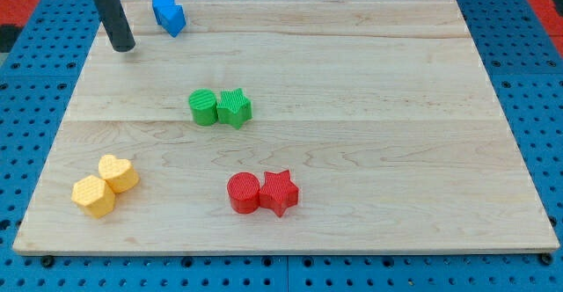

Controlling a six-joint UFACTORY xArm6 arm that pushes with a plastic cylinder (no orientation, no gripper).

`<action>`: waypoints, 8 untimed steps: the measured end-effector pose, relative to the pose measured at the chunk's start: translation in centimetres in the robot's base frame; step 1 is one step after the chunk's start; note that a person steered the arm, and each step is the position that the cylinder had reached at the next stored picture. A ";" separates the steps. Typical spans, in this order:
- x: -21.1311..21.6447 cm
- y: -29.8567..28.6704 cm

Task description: Slightly move the blue blocks towards the left

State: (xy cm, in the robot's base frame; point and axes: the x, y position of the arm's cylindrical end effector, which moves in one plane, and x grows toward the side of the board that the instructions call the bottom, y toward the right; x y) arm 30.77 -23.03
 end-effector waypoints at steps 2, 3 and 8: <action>0.4 7.6; 0.4 8.9; -6.9 22.1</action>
State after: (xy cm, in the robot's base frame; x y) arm 23.91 -0.94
